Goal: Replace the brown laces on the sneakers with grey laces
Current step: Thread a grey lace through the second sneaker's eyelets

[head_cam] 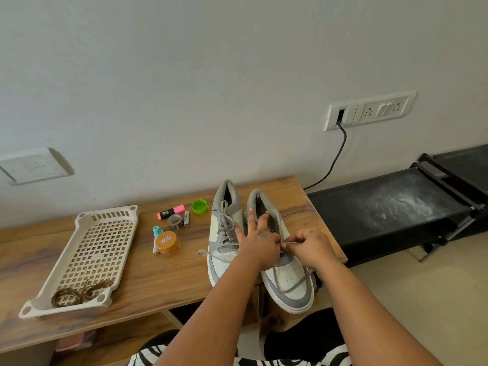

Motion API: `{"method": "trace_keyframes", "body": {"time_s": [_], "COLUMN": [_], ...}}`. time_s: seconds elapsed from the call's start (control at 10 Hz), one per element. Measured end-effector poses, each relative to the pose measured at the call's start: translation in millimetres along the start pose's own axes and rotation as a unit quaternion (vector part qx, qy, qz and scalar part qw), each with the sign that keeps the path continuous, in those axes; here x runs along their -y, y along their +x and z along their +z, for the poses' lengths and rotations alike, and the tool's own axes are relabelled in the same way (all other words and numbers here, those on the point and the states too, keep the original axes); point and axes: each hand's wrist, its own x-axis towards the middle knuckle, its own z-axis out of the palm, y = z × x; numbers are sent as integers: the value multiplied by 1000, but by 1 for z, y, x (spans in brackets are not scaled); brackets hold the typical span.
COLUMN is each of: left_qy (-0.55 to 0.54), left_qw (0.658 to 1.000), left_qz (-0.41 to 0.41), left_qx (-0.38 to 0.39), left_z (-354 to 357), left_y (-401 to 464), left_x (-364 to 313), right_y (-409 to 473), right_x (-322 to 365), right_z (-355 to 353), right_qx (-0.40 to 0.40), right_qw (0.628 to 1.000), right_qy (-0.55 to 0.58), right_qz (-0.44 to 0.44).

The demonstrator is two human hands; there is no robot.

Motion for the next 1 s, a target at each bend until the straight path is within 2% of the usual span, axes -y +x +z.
{"method": "trace_keyframes", "body": {"time_s": [0.1, 0.2, 0.3, 0.5, 0.6, 0.7, 0.8, 0.9, 1.0], "left_qy": [-8, -64, -115, -182, -239, -513, -905, -958, -573], "left_qw": [1000, 998, 991, 973, 947, 826, 379, 212, 753], "left_qz": [7, 8, -1, 0, -9, -53, -96, -112, -208], "left_qx": [18, -25, -70, -143, -216, -226, -167, -159, -247], "left_z": [0, 3, 5, 12, 11, -13, -46, -58, -51], "left_y": [0, -4, -6, -3, -1, -8, -16, -22, -24], "left_x": [0, 1, 1, 9, 10, 0, 10, 29, 30], "right_y": [4, 5, 5, 6, 8, 10, 12, 13, 15], "right_x": [-3, 0, 3, 3, 1, -1, -3, -2, -2], "right_z": [-1, -3, -3, -1, -1, -2, -1, 1, 2], "right_qx": [-9, 3, 43, 29, 35, 43, 59, 58, 55], "right_qw": [1000, 999, 995, 993, 993, 994, 994, 994, 994], "right_qy": [1, 44, -3, -9, -8, 14, 41, 55, 51], "right_qz": [3, -31, -91, -114, -111, -100, -82, -74, -78]}}
